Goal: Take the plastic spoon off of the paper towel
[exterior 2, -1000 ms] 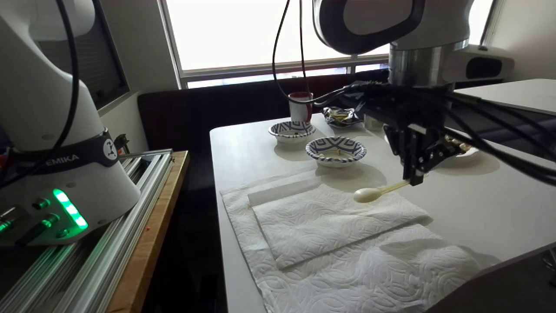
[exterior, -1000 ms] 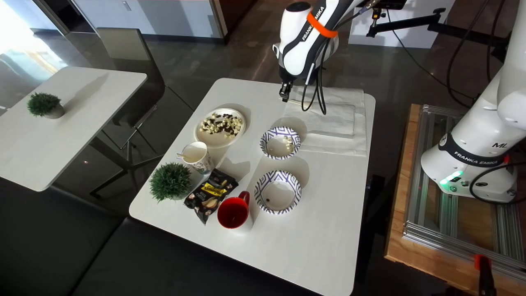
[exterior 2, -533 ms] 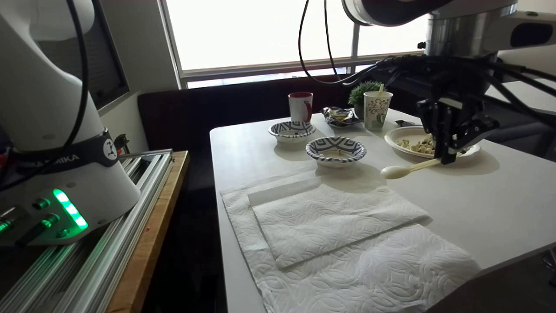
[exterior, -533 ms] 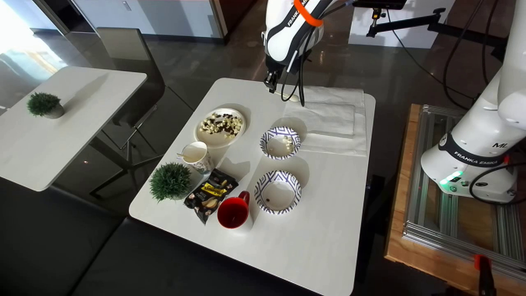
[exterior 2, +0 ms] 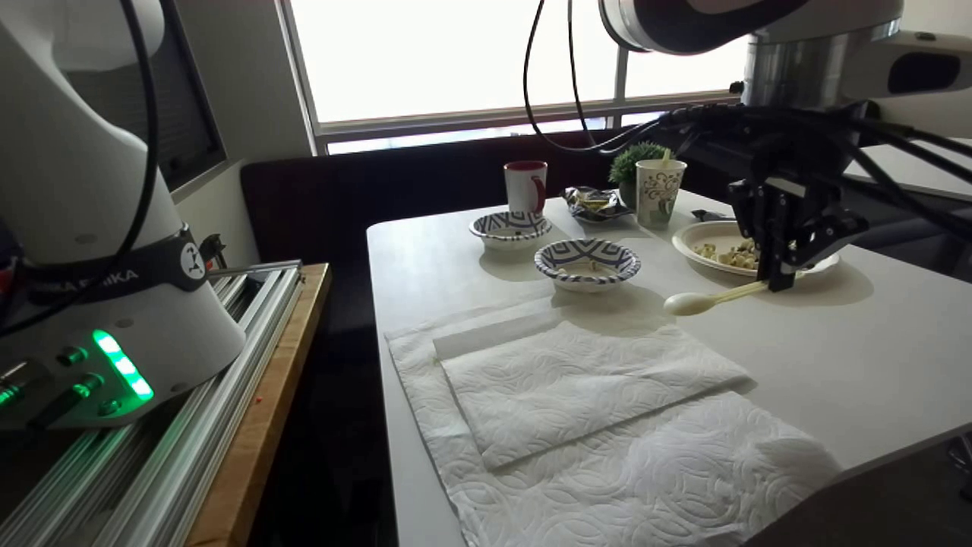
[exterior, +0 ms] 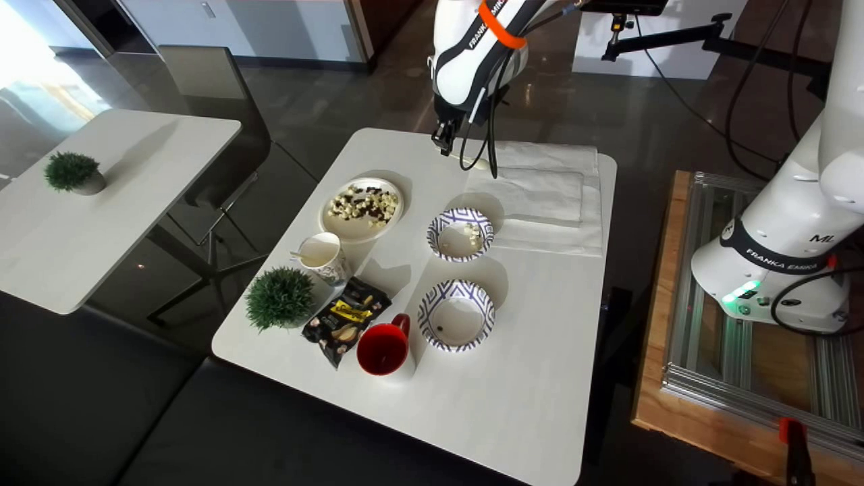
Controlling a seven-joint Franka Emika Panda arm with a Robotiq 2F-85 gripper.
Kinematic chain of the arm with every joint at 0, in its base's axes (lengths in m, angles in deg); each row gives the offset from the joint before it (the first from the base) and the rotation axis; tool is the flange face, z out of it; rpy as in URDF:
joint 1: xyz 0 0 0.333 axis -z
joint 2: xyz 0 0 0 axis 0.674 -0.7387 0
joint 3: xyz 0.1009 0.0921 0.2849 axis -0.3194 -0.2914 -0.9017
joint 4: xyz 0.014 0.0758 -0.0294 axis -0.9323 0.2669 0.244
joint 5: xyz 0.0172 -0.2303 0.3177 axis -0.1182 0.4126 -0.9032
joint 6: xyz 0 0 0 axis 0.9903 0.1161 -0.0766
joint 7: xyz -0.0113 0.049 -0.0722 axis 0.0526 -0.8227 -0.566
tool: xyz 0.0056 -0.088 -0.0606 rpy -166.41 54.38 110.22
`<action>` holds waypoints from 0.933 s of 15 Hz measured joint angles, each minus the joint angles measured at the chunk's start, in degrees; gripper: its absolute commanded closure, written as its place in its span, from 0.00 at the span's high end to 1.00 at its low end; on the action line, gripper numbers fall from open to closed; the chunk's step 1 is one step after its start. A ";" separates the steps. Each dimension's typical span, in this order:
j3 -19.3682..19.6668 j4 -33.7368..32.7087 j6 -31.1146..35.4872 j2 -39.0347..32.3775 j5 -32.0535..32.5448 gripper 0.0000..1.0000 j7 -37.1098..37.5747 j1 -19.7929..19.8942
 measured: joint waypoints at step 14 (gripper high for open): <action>3.84 -14.85 -0.35 -12.61 0.88 0.07 8.34 -5.94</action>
